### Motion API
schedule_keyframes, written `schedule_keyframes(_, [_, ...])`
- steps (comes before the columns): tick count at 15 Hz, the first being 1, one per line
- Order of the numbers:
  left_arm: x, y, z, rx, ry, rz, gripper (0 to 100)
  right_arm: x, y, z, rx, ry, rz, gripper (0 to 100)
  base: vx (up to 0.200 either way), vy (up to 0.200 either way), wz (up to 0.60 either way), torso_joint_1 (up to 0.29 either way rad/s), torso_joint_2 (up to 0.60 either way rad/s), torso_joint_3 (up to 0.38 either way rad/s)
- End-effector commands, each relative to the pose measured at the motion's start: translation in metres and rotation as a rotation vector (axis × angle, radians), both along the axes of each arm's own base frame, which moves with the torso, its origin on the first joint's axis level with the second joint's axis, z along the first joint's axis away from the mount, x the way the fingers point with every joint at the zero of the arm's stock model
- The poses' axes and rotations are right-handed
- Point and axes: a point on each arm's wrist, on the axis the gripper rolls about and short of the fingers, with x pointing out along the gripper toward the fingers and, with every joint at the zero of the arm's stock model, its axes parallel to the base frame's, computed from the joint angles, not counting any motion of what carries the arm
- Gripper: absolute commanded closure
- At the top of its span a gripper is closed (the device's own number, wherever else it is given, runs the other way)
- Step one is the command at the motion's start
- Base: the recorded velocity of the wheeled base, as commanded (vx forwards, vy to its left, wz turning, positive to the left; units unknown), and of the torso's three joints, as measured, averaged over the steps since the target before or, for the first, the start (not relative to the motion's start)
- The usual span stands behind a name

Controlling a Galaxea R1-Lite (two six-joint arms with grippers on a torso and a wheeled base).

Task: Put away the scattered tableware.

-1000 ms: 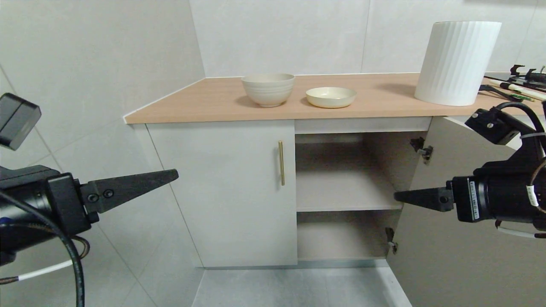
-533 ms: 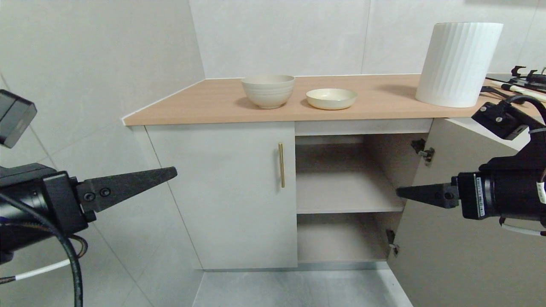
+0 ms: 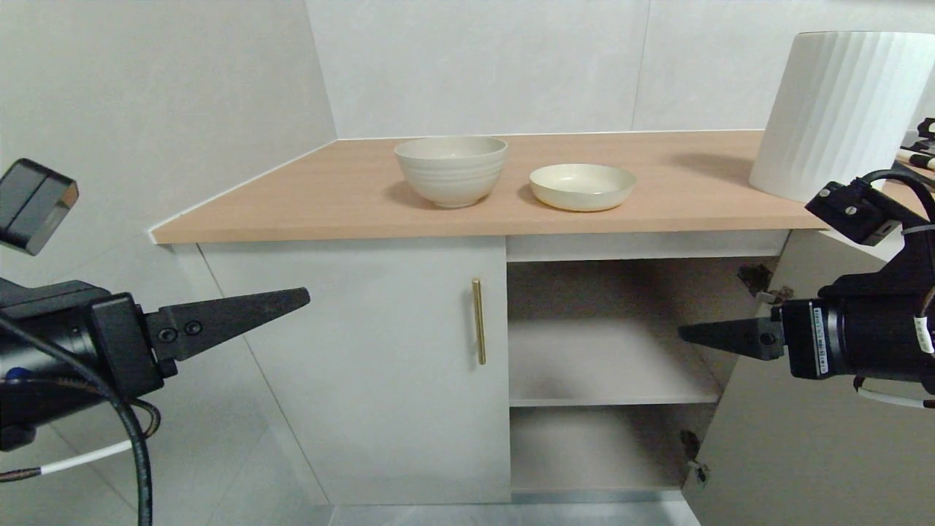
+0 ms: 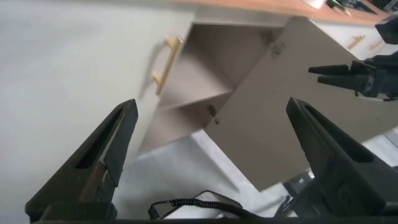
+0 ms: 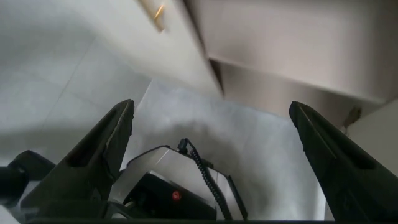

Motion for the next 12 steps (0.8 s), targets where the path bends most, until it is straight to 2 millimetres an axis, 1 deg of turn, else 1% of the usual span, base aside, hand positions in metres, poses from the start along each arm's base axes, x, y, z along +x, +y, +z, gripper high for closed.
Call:
schedule_keyframes(1, [0.0009,-0.0002,-0.0007,0.000,0.004,0.000,0,-0.0010,-0.0004,-0.0016,-0.003,0.005,0.003,0,0.000,0.000,0.00,0.000,0.00,0.000])
schedule_keyframes(9, [0.0001,-0.0002,-0.0001,-0.002,0.000,-0.006,0,0.0003,0.0003,-0.0040,-0.005,0.002,0.004,0,0.000,0.000,0.00,0.000,0.00,0.000])
schedule_keyframes(12, [0.0019,-0.0006,-0.0018,0.000,0.009,-0.006,0,0.0021,0.0012,-0.0063,0.004,-0.018,0.005,0,0.000,0.000,0.00,0.053,-0.24,-0.220])
